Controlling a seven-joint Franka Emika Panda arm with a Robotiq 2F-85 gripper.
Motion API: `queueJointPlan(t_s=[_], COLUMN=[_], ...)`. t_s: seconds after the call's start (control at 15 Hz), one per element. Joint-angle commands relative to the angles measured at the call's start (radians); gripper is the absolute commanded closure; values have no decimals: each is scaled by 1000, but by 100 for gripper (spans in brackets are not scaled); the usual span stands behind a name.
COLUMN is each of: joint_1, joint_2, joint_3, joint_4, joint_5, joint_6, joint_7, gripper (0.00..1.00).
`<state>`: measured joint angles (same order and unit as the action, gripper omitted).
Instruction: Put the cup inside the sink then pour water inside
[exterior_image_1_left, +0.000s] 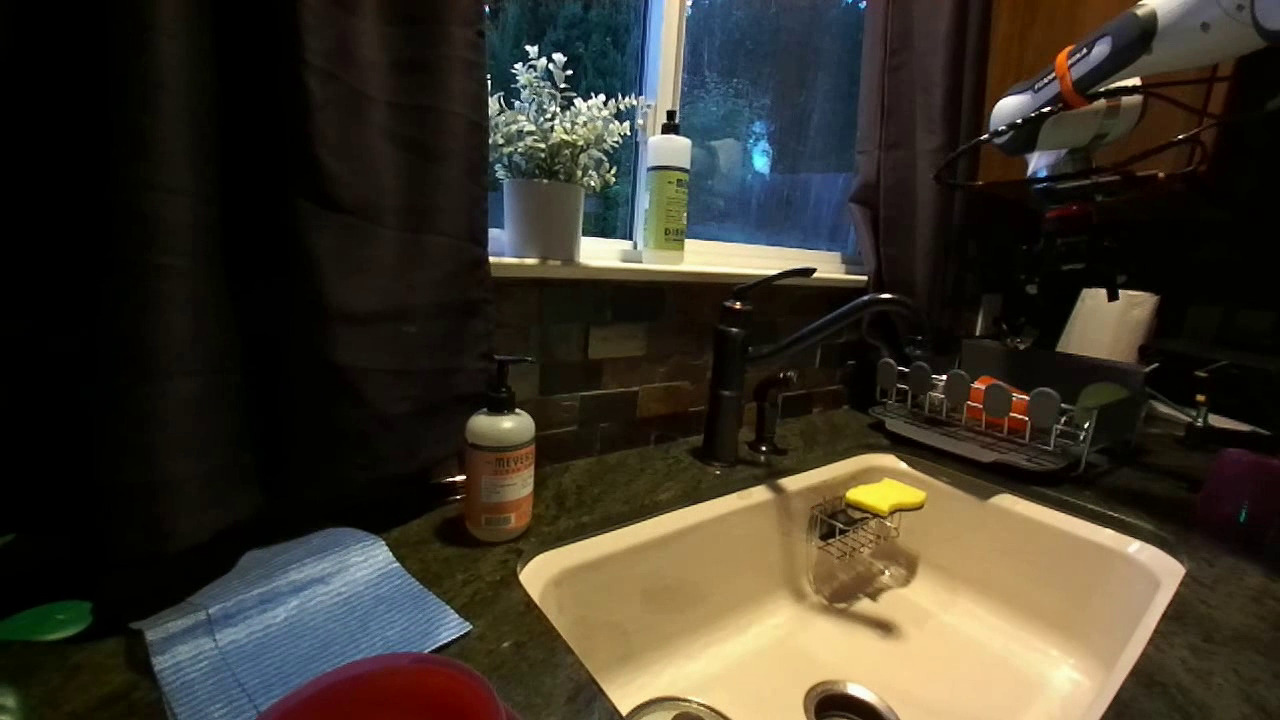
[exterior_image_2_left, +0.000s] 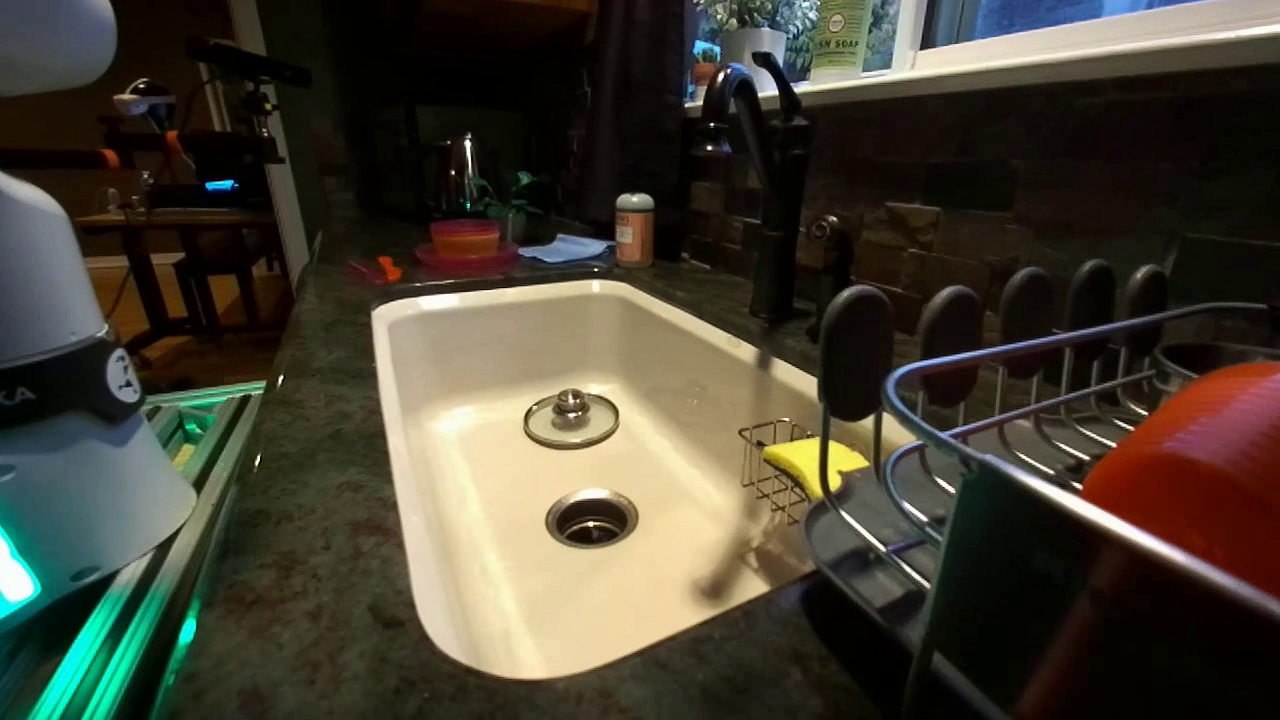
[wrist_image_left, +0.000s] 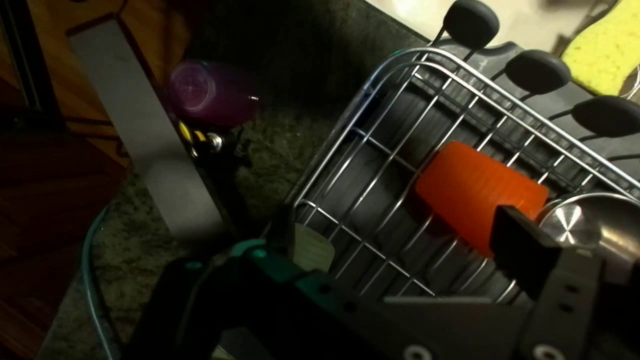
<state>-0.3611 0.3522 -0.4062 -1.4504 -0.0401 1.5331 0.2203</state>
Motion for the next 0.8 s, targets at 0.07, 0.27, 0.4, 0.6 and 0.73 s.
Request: queueJointPlan(t_s=[0.07,0.27,0.4,0.6,0.73], joint_1=[-20,-18,-11,7,18], joint_2=[4,18,83,137,169], joint_3=[24,26,30,53,59], joint_4=[13,27,83,123,148], joint_5=[-6,-14,-33,-57,-74], joint_6=[-6,-29,-67,-54,-20], joint_7=[3,4,37,75,128], gripper=[0,0,0,0,0])
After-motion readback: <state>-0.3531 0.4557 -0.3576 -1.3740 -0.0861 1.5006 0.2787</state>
